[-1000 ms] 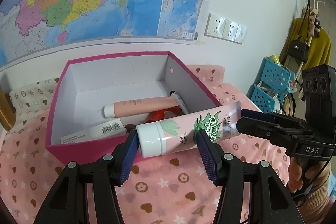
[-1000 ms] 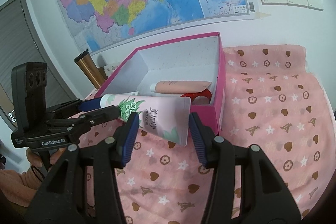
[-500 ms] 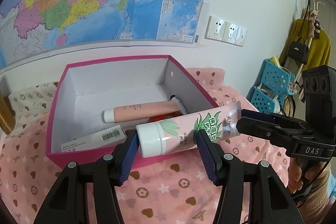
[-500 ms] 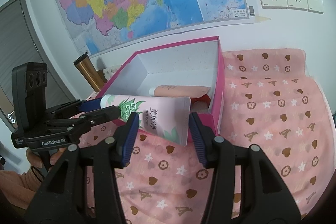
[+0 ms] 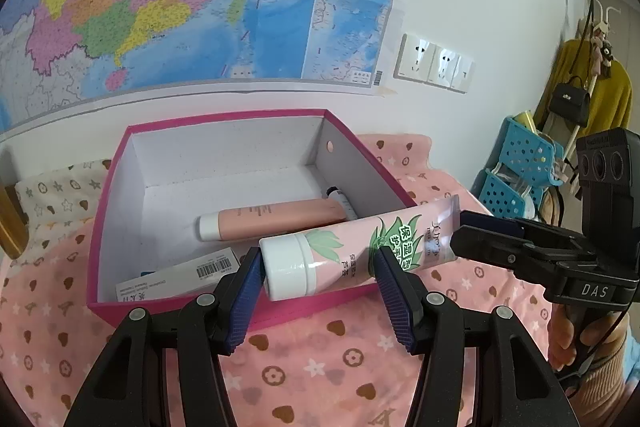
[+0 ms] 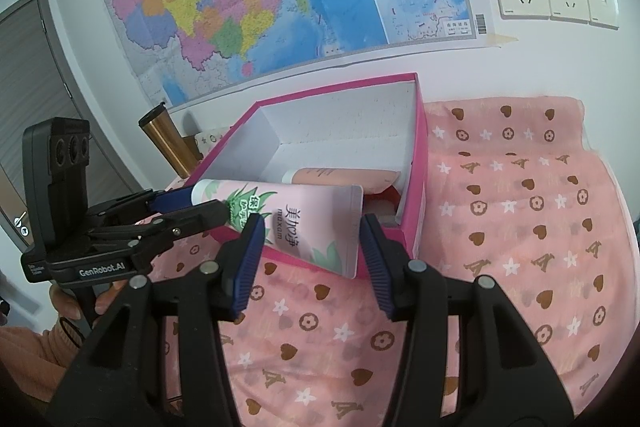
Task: Organize rigid objects
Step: 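Lower the aloe tube into the magenta box beside the other items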
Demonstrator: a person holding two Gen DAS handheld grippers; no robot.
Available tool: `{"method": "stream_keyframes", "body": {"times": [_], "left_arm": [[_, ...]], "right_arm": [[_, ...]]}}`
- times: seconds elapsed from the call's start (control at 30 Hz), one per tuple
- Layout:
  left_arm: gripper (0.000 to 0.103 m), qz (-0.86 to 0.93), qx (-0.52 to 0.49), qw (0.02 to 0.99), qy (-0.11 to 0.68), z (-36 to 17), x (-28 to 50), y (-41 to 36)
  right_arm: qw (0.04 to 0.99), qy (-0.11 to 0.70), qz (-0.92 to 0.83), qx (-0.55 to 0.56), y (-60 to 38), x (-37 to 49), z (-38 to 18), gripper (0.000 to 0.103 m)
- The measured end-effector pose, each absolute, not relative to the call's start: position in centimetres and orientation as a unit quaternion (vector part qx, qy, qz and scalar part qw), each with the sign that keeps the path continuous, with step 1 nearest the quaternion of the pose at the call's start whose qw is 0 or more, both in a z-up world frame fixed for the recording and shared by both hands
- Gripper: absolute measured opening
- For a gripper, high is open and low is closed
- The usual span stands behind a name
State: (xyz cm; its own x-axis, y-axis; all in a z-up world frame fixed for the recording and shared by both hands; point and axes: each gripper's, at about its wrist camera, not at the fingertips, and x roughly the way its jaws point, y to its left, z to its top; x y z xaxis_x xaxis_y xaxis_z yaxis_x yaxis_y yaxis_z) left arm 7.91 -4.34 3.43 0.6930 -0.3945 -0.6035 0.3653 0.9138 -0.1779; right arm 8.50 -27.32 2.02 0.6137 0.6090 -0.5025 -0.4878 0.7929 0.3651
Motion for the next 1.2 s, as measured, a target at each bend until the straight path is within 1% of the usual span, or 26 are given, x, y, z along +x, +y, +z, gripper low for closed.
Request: {"method": "stream_keyframes", "body": {"times": [1.2], "left_arm": [[0.058,-0.202,-0.016,0.919,0.338,3.2,9.6,-5.0]], "right_arm": [[0.894,0.318,0.302,0.095,-27.3,10.1,2.0,0.052]]}}
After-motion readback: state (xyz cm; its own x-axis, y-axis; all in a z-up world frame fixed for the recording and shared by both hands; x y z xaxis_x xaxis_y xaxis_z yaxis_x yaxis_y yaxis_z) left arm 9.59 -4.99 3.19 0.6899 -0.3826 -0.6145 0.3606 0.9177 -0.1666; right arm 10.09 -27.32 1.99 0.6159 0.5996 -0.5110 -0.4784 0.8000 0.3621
